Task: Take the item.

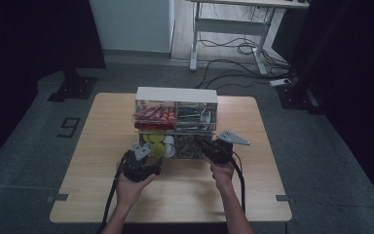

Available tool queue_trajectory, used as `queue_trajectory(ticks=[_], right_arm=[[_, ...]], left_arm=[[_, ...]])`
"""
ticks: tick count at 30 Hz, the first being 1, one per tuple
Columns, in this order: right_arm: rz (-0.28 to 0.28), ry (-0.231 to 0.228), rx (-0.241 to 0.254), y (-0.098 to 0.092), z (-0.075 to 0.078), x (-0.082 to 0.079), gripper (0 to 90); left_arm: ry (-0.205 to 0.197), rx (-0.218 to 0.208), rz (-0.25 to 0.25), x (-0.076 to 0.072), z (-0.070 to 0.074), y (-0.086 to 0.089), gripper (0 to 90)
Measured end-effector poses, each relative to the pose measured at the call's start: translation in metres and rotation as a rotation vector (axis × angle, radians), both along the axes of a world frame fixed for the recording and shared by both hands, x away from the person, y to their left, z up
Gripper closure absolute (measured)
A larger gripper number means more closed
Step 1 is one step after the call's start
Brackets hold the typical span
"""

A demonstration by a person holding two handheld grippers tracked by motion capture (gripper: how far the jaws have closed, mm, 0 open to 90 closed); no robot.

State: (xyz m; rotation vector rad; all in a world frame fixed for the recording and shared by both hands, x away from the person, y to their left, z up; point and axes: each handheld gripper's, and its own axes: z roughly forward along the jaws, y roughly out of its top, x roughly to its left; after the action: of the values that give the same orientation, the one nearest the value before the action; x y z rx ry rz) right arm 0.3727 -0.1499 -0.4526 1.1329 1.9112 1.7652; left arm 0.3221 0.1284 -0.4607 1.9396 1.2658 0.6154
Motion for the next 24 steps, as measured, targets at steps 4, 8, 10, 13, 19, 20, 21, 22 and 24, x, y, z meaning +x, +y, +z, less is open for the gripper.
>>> queue_trajectory(ticks=[4, 8, 10, 13, 19, 20, 21, 22, 24], right_arm=[[0.0, -0.001, -0.001, 0.0, 0.0, 0.0, 88.9], [0.001, -0.002, -0.001, 0.0, 0.0, 0.0, 88.9], [0.002, -0.002, 0.0, 0.0, 0.0, 0.0, 88.9], [0.003, -0.002, -0.001, 0.0, 0.0, 0.0, 88.9], [0.005, -0.003, -0.001, 0.0, 0.0, 0.0, 88.9], [0.005, -0.003, -0.001, 0.0, 0.0, 0.0, 88.9], [0.004, -0.003, -0.001, 0.0, 0.0, 0.0, 88.9], [0.004, -0.004, -0.002, -0.001, 0.0, 0.0, 88.9], [0.004, -0.004, -0.001, -0.001, -0.001, 0.0, 88.9]], left_arm=[[-0.002, 0.013, 0.005, 0.005, -0.001, 0.001, 28.4], [-0.006, 0.021, 0.013, 0.01, -0.002, 0.001, 27.8], [-0.006, 0.029, 0.018, 0.013, -0.003, 0.002, 27.2], [-0.004, 0.032, 0.022, 0.017, -0.004, 0.001, 26.4], [-0.003, 0.04, 0.029, 0.023, -0.006, 0.001, 25.7], [-0.005, 0.036, 0.03, 0.023, -0.006, 0.001, 25.6], [-0.003, 0.038, 0.026, 0.024, -0.007, 0.001, 25.5], [-0.001, 0.038, 0.024, 0.025, -0.007, 0.0, 25.4], [-0.002, 0.04, 0.024, 0.026, -0.008, -0.001, 25.2]])
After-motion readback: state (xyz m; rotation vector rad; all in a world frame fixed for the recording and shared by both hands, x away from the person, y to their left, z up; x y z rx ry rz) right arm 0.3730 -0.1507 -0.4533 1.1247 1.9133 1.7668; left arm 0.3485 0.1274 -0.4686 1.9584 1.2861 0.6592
